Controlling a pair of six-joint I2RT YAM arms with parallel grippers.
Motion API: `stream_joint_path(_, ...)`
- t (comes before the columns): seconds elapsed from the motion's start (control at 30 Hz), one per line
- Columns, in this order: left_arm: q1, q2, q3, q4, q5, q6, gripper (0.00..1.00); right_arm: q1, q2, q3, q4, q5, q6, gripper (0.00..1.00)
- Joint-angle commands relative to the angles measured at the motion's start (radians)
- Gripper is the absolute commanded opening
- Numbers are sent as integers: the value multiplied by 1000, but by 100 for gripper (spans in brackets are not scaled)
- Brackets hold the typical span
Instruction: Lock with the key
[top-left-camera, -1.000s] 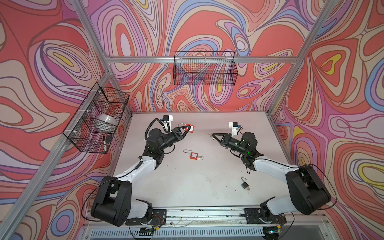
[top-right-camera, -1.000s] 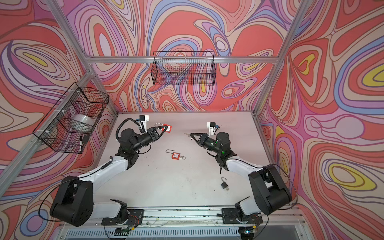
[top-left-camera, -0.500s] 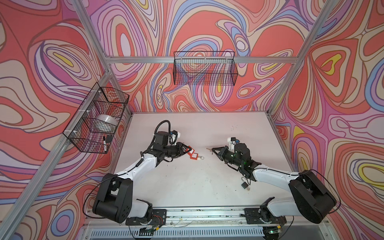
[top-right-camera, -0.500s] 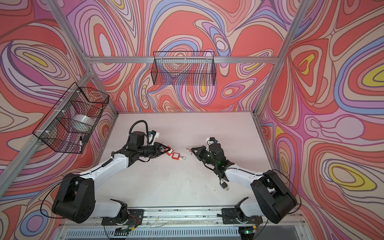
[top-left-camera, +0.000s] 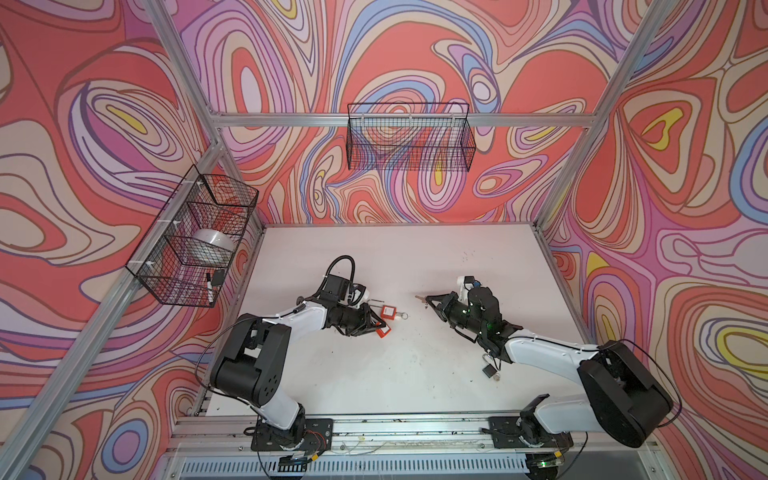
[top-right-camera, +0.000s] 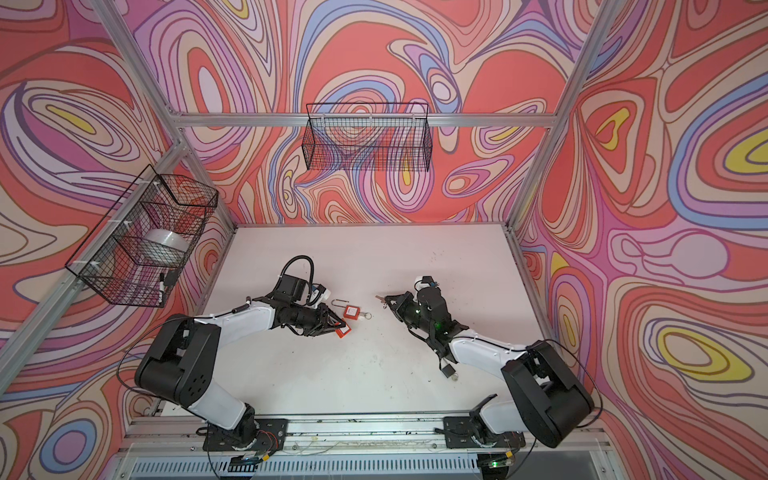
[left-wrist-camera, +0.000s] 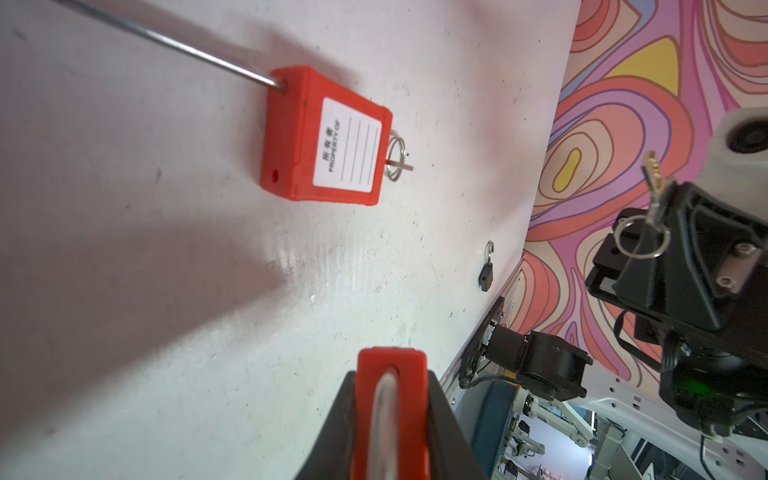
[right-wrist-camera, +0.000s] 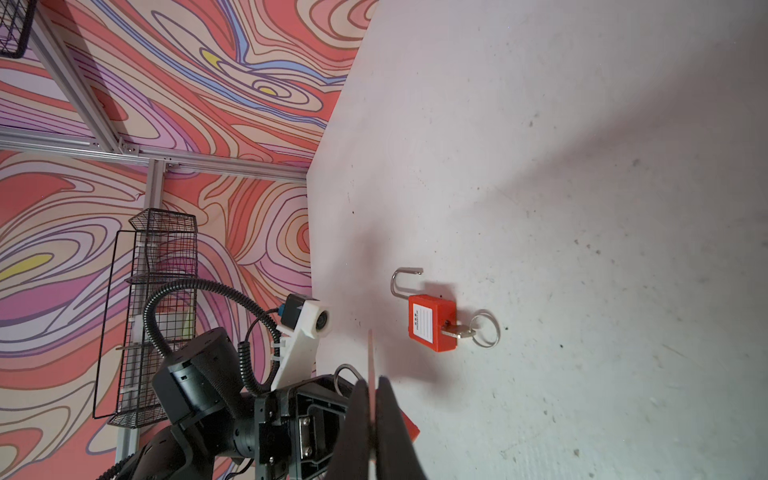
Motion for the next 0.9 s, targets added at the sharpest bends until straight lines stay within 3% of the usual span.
stream_joint_path(0.0,-3,40,-3,-22,24,40,0,5,-25,3,-16,19,-1,0)
stream_joint_path(0.27,-7,103,-10,-38,10,67,0,5,-23,7,-25,23,-3,0)
stream_joint_path(0.33,-7,113,-3,-57,0,80,13,5,-22,6,-26,23,-5,0)
stream_joint_path(0.4,-6,125,9,-86,-15,96,18,5,-22,7,-26,22,-5,0)
stream_joint_path(0.53,-6,131,18,-92,-43,96,37,5,-28,5,-33,26,-5,0)
stream_joint_path(0.87,-6,127,82,-210,-145,124,61,7,-48,-8,-45,44,-5,0)
